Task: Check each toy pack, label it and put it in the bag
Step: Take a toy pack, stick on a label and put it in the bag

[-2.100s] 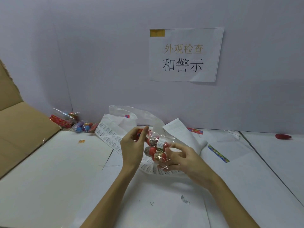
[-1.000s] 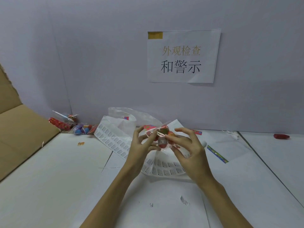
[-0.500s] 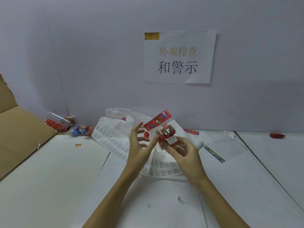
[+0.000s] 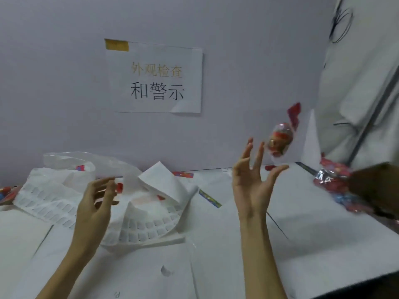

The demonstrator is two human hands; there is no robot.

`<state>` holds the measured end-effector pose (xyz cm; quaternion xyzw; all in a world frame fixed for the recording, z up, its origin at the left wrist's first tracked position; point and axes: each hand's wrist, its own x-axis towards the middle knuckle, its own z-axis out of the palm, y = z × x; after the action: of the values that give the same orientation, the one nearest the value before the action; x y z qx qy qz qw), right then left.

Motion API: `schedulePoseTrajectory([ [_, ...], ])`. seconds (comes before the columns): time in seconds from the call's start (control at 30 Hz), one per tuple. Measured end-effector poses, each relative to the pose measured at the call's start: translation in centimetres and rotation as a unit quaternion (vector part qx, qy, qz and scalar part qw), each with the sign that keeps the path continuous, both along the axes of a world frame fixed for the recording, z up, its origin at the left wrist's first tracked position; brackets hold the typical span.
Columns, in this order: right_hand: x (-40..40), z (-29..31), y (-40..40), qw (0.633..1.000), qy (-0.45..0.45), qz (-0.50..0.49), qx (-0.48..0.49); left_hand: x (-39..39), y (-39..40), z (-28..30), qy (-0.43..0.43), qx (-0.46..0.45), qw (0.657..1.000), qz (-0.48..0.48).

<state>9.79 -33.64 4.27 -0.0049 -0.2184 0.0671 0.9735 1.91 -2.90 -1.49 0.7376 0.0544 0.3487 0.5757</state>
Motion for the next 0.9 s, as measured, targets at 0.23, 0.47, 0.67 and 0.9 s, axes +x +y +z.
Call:
schedulePoseTrajectory([
  [0.23, 1.0, -1.3, 0.6, 0.980, 0.017, 0.024, -0.196, 0.3, -0.2, -0.6, 0.044, 0.061, 0.997, 0.028],
  [0.47, -1.2, -6.1, 10.9, 0.699, -0.215, -0.021, -0.682, 0.4, 0.6, -2.1, 0.193, 0.318, 0.921, 0.120],
  [0.67, -2.2, -7.8, 12.4, 0.478, -0.299, -0.121, -0.817, 0.3, 0.0, -2.5, 0.286, 0.332, 0.899, -0.014],
  [0.9, -1.0, -9.5, 12.8, 0.394, -0.326, -0.195, -0.837, -0.1, 0.5, -1.2, 0.102, 0.079, 0.992, 0.009],
])
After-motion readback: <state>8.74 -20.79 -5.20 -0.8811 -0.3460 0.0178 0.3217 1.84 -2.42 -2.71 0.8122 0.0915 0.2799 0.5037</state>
